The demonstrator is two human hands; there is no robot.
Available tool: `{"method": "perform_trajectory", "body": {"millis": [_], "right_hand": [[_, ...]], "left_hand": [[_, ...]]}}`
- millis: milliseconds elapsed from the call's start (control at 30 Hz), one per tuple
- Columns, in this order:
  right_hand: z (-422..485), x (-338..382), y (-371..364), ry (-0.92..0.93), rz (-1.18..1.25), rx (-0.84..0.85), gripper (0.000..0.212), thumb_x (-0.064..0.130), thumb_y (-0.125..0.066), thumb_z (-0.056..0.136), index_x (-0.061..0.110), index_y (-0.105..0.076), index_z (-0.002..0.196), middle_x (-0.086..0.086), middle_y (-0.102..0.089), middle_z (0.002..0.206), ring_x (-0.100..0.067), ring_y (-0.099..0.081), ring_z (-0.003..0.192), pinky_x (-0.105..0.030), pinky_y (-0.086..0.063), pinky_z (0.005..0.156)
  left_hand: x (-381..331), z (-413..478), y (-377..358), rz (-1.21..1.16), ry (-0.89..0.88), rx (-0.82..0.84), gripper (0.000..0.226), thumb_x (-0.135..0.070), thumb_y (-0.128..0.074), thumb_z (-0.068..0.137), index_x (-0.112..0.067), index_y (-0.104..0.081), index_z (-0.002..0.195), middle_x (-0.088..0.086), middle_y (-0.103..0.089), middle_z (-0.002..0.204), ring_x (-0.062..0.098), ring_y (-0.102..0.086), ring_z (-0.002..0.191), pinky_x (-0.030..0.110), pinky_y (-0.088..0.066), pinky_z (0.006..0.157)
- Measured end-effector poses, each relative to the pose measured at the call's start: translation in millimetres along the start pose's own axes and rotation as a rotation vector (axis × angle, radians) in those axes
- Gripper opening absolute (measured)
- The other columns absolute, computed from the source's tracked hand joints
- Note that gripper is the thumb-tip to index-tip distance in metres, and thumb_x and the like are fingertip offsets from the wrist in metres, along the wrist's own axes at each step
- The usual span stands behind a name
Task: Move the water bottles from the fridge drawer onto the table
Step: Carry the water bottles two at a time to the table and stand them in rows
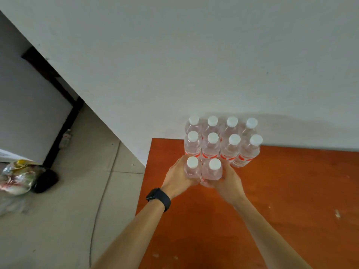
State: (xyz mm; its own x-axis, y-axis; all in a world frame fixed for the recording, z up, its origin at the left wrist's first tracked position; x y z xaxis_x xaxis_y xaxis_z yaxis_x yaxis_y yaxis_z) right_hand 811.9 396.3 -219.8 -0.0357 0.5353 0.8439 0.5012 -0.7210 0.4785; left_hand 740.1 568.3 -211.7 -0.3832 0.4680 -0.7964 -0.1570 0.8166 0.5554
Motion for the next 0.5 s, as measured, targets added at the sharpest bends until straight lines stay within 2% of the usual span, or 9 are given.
{"method": "perform_trajectory", "body": {"millis": [133,200,233,300,333,433,500], "right_hand": [[-4,-15,-7,-0.038,0.079,-0.001,0.087,0.029,-0.090,0.070,0.056,-0.032,0.129,0.030,-0.055,0.126,0.009,-0.055,0.113,-0.005,-0.045,0.078],[-7,-30,-12,-0.119,0.098,0.029,0.088,0.031,-0.089,0.071,0.044,-0.031,0.136,0.024,-0.054,0.131,-0.002,-0.056,0.119,-0.009,-0.046,0.084],[-8,-39,-15,-0.164,0.090,0.053,0.092,0.033,-0.088,0.071,0.038,-0.030,0.142,0.019,-0.052,0.138,-0.010,-0.055,0.124,-0.018,-0.047,0.091],[-9,-51,-22,-0.244,0.077,0.107,0.102,0.036,-0.086,0.073,0.031,-0.021,0.151,0.010,-0.044,0.151,-0.022,-0.050,0.133,-0.037,-0.046,0.102],[-9,-53,-26,-0.272,0.088,0.132,0.102,0.034,-0.085,0.075,0.030,-0.018,0.153,0.008,-0.040,0.154,-0.024,-0.049,0.135,-0.040,-0.044,0.104],[-1,-52,-36,-0.288,0.095,0.169,0.097,0.029,-0.081,0.081,0.030,-0.018,0.154,0.008,-0.046,0.150,-0.022,-0.051,0.133,-0.034,-0.043,0.102],[7,-50,-40,-0.261,0.063,0.156,0.092,0.027,-0.080,0.082,0.031,-0.022,0.154,0.008,-0.052,0.144,-0.020,-0.054,0.129,-0.026,-0.043,0.094]], "left_hand": [[12,-1,-4,-0.135,0.064,-0.027,0.087,-0.030,-0.090,0.069,-0.037,-0.031,0.132,-0.020,-0.056,0.121,0.004,-0.062,0.106,0.019,-0.056,0.081],[22,-3,-8,-0.215,0.105,-0.031,0.095,-0.032,-0.093,0.066,-0.036,-0.025,0.133,-0.023,-0.048,0.126,-0.004,-0.055,0.111,0.009,-0.050,0.079],[28,-4,-10,-0.233,0.120,-0.029,0.098,-0.031,-0.093,0.065,-0.036,-0.024,0.134,-0.021,-0.045,0.129,-0.004,-0.052,0.115,0.008,-0.048,0.081],[41,-4,-16,-0.235,0.149,-0.015,0.105,-0.030,-0.092,0.062,-0.035,-0.022,0.140,-0.013,-0.043,0.138,0.006,-0.050,0.125,0.017,-0.049,0.091],[46,-3,-19,-0.228,0.166,-0.002,0.111,-0.031,-0.091,0.060,-0.035,-0.020,0.145,-0.009,-0.041,0.143,0.011,-0.048,0.129,0.026,-0.050,0.097],[57,4,-29,-0.190,0.212,0.052,0.124,-0.037,-0.089,0.056,-0.043,-0.011,0.152,-0.005,-0.040,0.150,0.019,-0.046,0.136,0.045,-0.052,0.103],[62,8,-35,-0.181,0.229,0.077,0.120,-0.041,-0.088,0.062,-0.042,-0.011,0.154,-0.007,-0.046,0.149,0.019,-0.050,0.133,0.045,-0.054,0.100]]}}
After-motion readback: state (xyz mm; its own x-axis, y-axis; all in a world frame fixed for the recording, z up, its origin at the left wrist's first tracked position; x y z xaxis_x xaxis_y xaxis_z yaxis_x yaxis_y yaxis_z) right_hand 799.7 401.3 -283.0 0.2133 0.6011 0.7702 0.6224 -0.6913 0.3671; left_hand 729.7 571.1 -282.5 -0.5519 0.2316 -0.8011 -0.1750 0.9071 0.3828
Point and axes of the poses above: each hand's wrist, its own z-axis towards the middle knuckle, its own y-axis out of the back of the hand, x = y × z, the point moved 3 cm from there along z, towards the middle knuckle
